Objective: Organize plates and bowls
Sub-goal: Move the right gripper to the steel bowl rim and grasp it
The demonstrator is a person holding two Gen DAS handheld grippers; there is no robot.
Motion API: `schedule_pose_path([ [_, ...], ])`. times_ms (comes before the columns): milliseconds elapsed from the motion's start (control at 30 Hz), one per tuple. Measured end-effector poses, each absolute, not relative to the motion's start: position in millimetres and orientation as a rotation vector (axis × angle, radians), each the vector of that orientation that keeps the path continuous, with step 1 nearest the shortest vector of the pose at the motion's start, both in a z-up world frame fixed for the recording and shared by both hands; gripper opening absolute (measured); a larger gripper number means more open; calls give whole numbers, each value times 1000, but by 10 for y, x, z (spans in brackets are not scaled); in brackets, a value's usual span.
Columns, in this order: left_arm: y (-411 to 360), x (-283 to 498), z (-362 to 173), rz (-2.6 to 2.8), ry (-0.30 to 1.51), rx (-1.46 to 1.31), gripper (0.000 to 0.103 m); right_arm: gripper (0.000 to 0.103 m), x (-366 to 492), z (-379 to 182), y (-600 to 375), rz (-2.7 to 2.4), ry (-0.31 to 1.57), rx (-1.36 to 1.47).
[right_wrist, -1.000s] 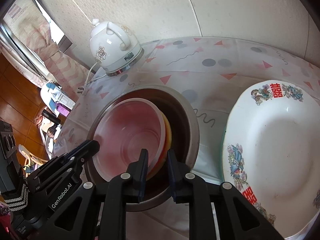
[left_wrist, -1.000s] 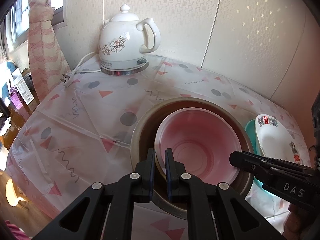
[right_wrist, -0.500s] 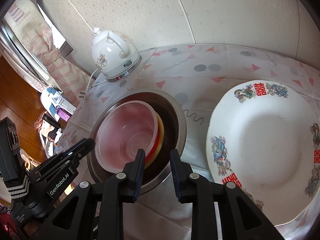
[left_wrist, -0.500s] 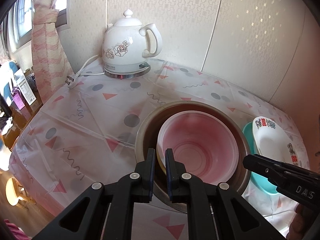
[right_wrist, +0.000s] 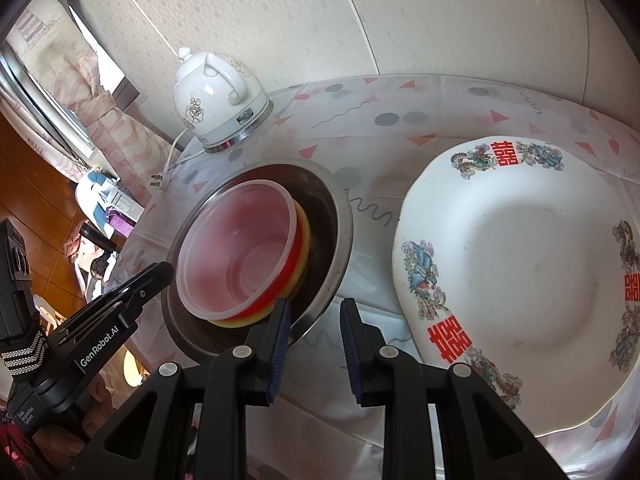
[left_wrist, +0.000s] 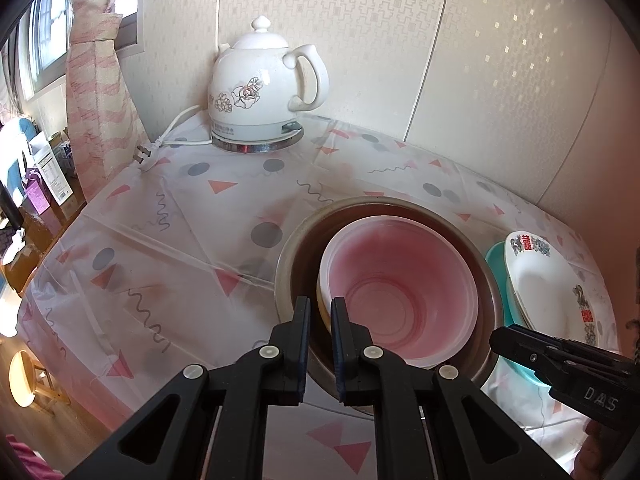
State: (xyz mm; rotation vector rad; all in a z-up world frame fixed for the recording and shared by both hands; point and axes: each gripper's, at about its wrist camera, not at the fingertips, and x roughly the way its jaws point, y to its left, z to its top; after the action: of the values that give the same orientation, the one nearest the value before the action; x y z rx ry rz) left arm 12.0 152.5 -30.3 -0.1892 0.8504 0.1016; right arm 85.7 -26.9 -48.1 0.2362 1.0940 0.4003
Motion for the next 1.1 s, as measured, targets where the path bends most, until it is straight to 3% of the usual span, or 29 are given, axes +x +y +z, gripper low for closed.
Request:
schedule_pose_path([
  [800, 1889, 61, -245, 103, 827, -340, 13, 29, 785, -479, -319, 464, 1070, 304],
  [1100, 2152, 21, -390, 129, 870, -414, 13, 26, 756, -515, -369, 441, 1066, 282],
])
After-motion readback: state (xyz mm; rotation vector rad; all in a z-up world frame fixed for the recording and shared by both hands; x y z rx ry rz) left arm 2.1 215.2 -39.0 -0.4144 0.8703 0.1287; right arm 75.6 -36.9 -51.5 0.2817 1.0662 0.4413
